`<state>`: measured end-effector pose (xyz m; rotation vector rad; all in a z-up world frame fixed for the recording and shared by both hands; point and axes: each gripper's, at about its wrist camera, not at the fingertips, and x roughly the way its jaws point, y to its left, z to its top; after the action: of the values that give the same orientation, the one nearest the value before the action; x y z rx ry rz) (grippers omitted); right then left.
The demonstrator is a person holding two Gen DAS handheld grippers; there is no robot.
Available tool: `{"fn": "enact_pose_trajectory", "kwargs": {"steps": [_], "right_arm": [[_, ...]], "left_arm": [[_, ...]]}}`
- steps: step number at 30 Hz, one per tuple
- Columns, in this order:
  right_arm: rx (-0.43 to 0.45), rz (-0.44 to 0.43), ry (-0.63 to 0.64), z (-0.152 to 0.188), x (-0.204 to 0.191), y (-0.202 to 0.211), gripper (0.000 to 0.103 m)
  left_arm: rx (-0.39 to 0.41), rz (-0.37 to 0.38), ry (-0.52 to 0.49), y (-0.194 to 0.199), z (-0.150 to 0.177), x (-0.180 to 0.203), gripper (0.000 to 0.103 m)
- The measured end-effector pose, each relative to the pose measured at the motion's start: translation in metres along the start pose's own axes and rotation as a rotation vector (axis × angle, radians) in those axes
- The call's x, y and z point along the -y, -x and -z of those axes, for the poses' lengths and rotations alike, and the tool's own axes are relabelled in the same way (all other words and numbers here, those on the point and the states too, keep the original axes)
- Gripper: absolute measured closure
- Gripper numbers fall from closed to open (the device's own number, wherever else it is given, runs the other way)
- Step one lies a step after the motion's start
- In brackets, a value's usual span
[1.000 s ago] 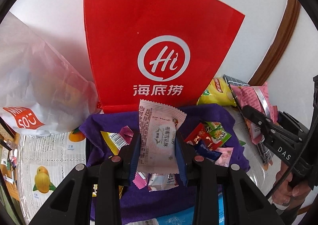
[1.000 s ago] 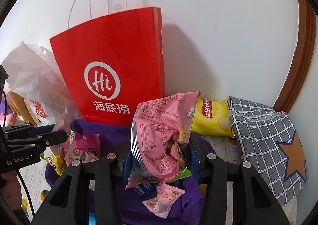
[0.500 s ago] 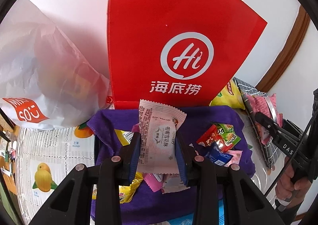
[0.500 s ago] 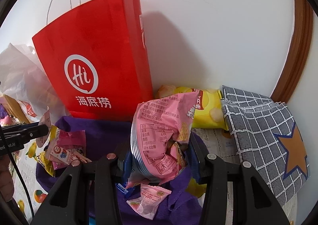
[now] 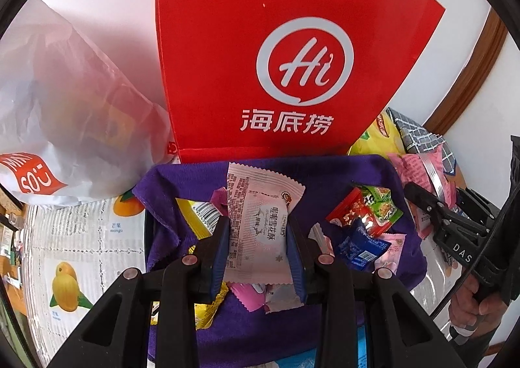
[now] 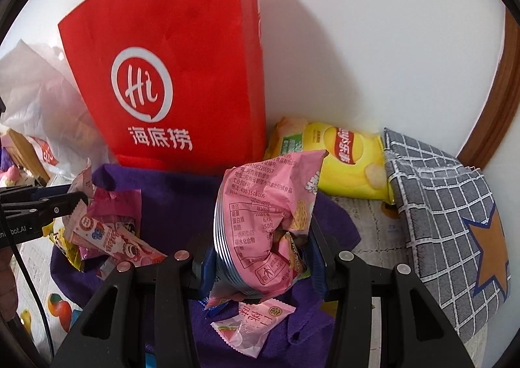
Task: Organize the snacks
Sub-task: 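Lower both held packets onto the towel among the other snacks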
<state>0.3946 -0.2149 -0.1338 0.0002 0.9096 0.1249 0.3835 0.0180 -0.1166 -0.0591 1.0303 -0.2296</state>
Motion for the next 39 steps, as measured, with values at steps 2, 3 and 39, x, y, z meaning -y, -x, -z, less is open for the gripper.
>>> {"fn": "enact_pose_trajectory", "kwargs": {"steps": [2,3,39], "right_arm": [[-0.010,-0.001,0.002,0.001,-0.002,-0.004,0.056],[-0.014,-0.003,0.006,0.002,-0.004,-0.005,0.056],[-0.141,-0.001,0.087,0.013,-0.024,-0.040,0.056]], "left_arm": [[-0.001,0.003,-0.007,-0.001,0.001,0.001,0.071],[-0.003,0.004,-0.009,-0.001,0.001,0.002,0.071],[-0.061,-0.023,-0.024,-0.019,0.002,0.007,0.069]]}}
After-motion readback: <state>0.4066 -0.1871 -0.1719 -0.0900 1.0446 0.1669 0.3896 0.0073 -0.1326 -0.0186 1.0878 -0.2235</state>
